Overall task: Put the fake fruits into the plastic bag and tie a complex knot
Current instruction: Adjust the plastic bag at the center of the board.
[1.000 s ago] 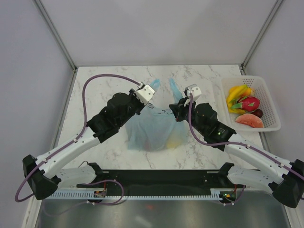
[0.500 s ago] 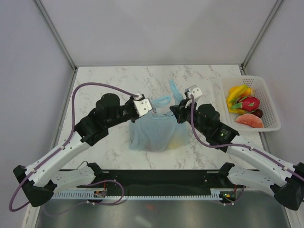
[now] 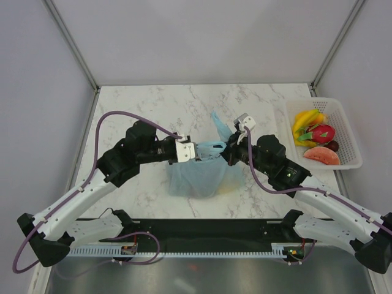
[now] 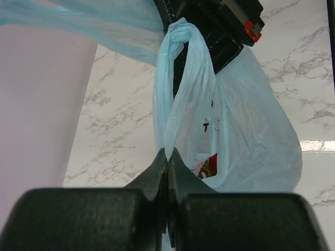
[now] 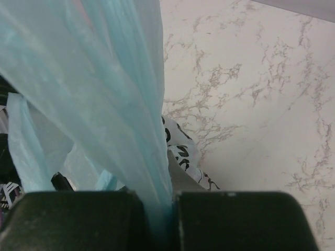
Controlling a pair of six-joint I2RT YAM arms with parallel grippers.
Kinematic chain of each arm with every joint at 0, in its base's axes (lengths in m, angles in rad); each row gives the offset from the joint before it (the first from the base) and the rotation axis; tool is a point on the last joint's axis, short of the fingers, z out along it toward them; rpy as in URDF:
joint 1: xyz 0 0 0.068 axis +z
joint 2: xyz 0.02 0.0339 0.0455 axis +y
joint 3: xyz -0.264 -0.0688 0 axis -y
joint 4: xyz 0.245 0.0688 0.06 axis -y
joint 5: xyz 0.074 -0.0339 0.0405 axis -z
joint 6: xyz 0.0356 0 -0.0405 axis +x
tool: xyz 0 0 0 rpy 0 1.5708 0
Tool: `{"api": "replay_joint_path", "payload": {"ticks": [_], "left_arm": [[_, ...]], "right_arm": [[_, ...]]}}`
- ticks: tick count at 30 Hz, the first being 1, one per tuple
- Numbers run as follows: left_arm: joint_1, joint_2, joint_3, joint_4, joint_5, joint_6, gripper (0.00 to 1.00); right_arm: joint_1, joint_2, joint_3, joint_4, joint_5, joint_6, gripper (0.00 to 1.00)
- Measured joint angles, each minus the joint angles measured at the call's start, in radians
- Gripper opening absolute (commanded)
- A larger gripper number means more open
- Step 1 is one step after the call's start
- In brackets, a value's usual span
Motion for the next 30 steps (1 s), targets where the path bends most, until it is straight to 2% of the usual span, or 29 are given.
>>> {"api": "replay_joint_path", "payload": {"ticks": [8, 21, 27, 30], "left_arm": [[0.000, -0.002, -0.021, 0.011, 0.004, 0.006, 0.02], [0.006, 0.001, -0.036, 0.019, 0.006, 0.006, 0.02], [0.010, 0.006, -0.036, 0.019, 0.040, 0.005, 0.02], [0.011, 0.012, -0.036, 0.019, 0.064, 0.005, 0.02]], "right_arm": [[-0.001, -0.029, -0.017, -0.011, -0.103, -0.025, 0.00], [-0.001, -0.097, -0.058, -0.060, -0.125, -0.051, 0.05], [-0.001, -0.095, -0.058, -0.076, -0.131, -0.051, 0.10], [-0.001, -0.095, -0.058, -0.076, -0.132, -0.050, 0.19]]}}
